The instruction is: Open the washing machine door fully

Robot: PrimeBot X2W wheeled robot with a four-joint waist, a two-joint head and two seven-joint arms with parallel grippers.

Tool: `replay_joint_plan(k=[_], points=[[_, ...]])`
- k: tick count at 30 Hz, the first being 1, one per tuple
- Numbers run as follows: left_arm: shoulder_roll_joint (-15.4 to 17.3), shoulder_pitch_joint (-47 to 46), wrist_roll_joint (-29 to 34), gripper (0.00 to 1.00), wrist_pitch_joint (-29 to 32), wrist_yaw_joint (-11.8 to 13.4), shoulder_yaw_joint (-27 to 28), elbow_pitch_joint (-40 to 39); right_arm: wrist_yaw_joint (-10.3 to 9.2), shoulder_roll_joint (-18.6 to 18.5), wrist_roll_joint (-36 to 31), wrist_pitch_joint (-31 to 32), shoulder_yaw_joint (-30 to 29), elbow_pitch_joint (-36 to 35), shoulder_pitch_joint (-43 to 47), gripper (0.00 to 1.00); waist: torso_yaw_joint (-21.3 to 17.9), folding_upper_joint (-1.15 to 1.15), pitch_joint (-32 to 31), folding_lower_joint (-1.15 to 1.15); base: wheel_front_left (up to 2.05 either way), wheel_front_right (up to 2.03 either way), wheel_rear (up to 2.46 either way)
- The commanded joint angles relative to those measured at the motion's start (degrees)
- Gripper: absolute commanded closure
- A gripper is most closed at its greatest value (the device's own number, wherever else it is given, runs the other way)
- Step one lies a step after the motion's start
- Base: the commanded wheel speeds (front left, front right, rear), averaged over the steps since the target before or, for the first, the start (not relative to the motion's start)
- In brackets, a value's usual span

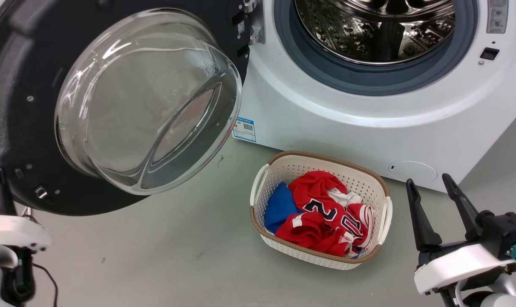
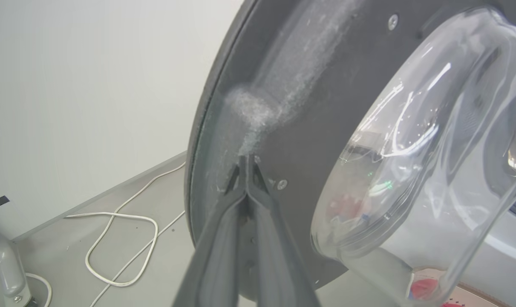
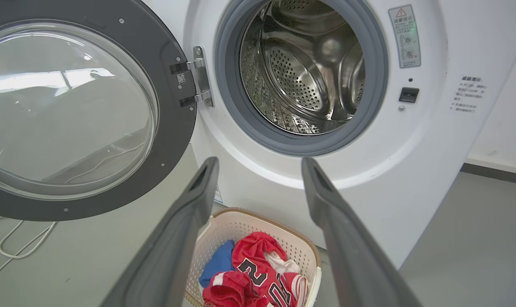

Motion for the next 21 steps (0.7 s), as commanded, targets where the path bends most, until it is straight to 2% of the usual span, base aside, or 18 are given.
replay_joint_plan(k=[1, 6, 10, 21], points=[[0.7, -1.3, 0.4, 1.00, -0.1, -0.1, 1.0, 0.5, -0.01, -0.4, 0.2, -0.3, -0.1, 0.2, -0.6, 0.00, -0.2, 0.00, 0.4, -0.01, 0.00, 0.00, 0.00], [1.2, -2.6, 1.6, 1.00, -0.1, -1.3, 1.7, 2.5, -0.01, -0.6, 0.6, -0.3, -0.2, 0.8, -1.2, 0.00, -0.6, 0.00, 0.6, -0.01, 0.00, 0.00, 0.00], [0.2, -2.4, 3.0, 1.00, -0.1, -1.6, 1.6, 1.9, -0.01, -0.6, 0.8, -0.7, -0.4, 1.4, -1.4, 0.00, -0.7, 0.00, -0.1, -0.01, 0.00, 0.00, 0.00], [-4.2, 6.3, 8.0, 1.00, -0.1, -0.1, 1.7, -8.1, -0.01, 0.4, 0.9, -1.9, -1.5, 2.9, 1.1, 0.00, -0.7, 0.00, -3.8, -0.01, 0.00, 0.00, 0.00]])
